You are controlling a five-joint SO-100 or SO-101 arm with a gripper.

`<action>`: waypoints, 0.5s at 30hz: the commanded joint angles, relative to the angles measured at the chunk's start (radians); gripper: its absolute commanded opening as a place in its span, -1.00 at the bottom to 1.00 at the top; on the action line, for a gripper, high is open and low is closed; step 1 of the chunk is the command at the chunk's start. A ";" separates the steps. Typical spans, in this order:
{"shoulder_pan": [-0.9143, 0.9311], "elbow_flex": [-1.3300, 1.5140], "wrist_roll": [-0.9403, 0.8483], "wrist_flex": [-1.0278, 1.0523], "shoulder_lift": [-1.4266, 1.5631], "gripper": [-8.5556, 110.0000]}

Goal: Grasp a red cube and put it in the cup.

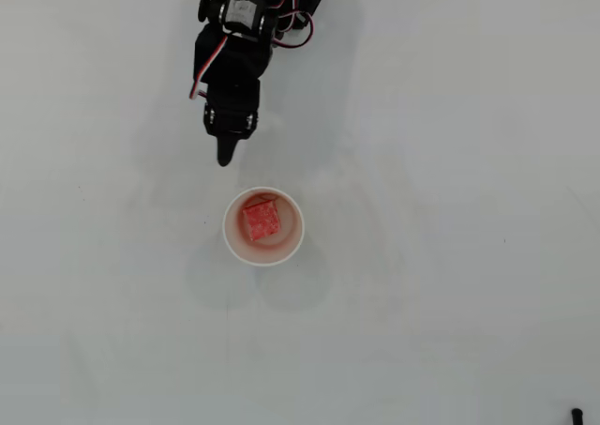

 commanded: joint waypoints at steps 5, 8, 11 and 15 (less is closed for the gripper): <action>-0.086 0.008 0.014 0.046 0.015 -0.85; -0.114 0.008 0.018 0.075 0.015 -0.85; -0.123 0.015 0.032 0.089 0.015 -0.85; -0.123 0.049 0.046 0.072 0.015 -0.85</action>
